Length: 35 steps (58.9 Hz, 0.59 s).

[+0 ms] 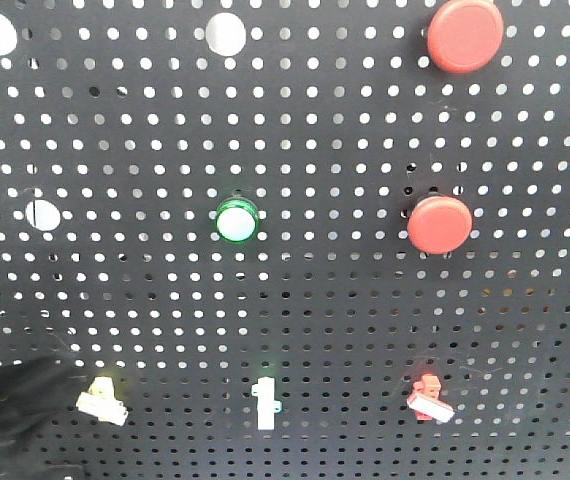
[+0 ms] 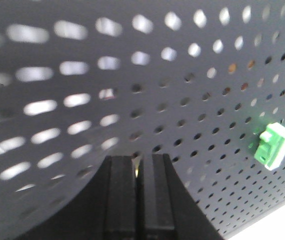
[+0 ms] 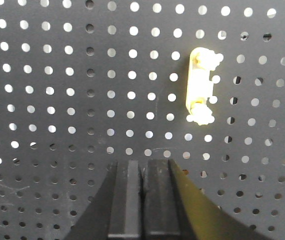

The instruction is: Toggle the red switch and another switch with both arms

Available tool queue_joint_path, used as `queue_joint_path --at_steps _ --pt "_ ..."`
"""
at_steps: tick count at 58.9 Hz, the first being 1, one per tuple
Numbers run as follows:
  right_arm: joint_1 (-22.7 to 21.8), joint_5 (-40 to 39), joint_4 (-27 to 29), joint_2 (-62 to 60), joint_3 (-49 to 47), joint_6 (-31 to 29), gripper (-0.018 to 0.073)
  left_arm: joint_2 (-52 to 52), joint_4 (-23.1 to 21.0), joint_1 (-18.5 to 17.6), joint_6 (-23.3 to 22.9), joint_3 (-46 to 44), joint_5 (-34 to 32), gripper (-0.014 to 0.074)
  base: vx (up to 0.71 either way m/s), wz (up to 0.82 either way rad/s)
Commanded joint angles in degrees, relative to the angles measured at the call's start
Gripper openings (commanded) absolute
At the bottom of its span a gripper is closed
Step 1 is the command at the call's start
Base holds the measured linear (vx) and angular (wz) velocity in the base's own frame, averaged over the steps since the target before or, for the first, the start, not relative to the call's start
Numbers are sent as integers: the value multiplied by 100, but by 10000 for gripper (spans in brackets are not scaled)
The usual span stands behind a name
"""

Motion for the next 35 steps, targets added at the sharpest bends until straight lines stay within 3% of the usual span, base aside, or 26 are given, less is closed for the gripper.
queue_joint_path --at_steps 1,17,35 --pt "-31 -453 15 80 -184 -2 -6 49 -41 -44 -54 -235 -523 2 0 0" --pt "-31 -453 15 80 -184 -2 -6 107 -55 -44 -97 -235 -126 2 0 0" --pt "-31 -453 15 80 -184 -2 -6 107 -190 -27 -917 -235 466 2 0 0"
